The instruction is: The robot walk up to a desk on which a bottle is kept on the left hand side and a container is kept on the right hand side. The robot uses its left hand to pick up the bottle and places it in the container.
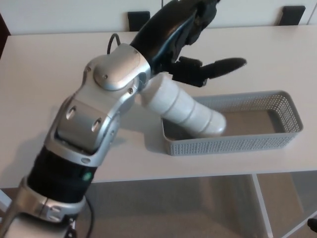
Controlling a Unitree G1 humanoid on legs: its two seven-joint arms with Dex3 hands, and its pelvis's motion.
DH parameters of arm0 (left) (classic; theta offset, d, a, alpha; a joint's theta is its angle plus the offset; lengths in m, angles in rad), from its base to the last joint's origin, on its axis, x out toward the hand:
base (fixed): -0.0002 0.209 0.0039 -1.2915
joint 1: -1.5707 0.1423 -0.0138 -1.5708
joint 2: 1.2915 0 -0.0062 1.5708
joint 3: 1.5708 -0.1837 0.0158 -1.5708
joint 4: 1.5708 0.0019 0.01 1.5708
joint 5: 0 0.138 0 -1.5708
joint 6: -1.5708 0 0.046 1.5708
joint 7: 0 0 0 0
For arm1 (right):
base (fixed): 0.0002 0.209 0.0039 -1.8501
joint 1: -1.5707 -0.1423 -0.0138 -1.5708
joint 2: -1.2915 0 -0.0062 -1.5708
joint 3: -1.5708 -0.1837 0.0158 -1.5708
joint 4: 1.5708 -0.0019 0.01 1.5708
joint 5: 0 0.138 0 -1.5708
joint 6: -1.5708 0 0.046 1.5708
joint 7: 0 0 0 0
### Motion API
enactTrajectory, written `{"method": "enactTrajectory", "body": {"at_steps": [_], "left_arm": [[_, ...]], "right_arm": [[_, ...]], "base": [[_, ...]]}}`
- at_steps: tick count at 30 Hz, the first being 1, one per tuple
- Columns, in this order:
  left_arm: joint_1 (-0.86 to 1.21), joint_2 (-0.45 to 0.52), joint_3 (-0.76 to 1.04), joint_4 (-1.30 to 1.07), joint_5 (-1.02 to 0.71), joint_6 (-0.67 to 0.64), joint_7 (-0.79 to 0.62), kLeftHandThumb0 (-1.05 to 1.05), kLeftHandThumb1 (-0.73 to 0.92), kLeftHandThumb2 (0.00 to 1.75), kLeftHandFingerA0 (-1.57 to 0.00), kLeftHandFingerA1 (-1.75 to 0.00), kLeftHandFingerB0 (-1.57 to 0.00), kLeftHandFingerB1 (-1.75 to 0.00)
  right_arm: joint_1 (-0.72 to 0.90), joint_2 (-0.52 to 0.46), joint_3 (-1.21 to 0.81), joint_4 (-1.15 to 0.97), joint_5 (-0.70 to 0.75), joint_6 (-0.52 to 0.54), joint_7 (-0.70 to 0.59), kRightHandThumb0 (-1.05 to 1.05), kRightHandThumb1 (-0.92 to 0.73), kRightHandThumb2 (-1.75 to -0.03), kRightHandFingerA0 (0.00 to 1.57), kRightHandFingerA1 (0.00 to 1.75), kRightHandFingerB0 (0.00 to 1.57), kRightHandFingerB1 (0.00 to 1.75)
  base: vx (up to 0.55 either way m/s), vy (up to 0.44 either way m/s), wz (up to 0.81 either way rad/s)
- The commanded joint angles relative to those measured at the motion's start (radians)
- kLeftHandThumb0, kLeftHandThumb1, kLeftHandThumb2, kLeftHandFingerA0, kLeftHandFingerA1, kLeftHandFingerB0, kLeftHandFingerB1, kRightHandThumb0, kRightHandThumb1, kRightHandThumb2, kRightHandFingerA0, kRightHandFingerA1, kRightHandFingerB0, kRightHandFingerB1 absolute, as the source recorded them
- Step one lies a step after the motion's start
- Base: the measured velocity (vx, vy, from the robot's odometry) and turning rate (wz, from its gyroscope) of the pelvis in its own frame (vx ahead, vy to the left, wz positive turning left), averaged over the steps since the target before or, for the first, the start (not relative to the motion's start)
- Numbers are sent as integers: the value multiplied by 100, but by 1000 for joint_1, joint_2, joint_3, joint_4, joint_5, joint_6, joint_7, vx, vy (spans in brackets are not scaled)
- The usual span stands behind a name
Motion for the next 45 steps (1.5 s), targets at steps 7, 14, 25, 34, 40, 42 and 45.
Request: {"method": "enactTrajectory", "body": {"at_steps": [7,14,25,34,40,42,45], "left_arm": [[-41,19,-13,176,46,-56,-55,-88,54,57,0,0,0,0],[-66,31,25,209,36,-108,-83,-90,55,57,0,0,0,0],[-61,303,339,-260,-180,97,-246,-82,53,57,0,0,0,0],[240,615,941,-518,-393,149,-428,-80,45,84,0,0,0,0],[820,448,1419,-315,-444,0,-570,-65,60,59,-4,-24,-4,-21],[926,359,1467,-158,-411,-29,-454,-35,46,101,-1,-49,0,-47],[953,334,1477,-106,-402,-41,-414,-35,46,101,-1,-49,0,-47]], "right_arm": [[-22,-17,-3,-11,0,33,-5,-30,-60,-57,51,53,49,47],[-47,-26,-4,-4,-8,41,-9,-30,-60,-58,49,52,47,46],[-93,-41,6,-3,-31,77,-23,-28,-60,-57,51,52,49,47],[-84,-68,-5,20,-46,64,-7,-33,-59,-57,53,53,49,46],[-25,-66,-5,24,-49,42,6,-29,-59,-57,50,51,49,47],[-9,-70,-16,16,-38,41,16,-32,-60,-58,47,51,47,46],[-5,-72,-21,13,-35,43,18,-32,-60,-58,47,51,47,46]], "base": [[0,0,0],[0,0,0],[0,0,0],[0,0,0],[0,0,0],[0,0,0],[0,0,0]]}}
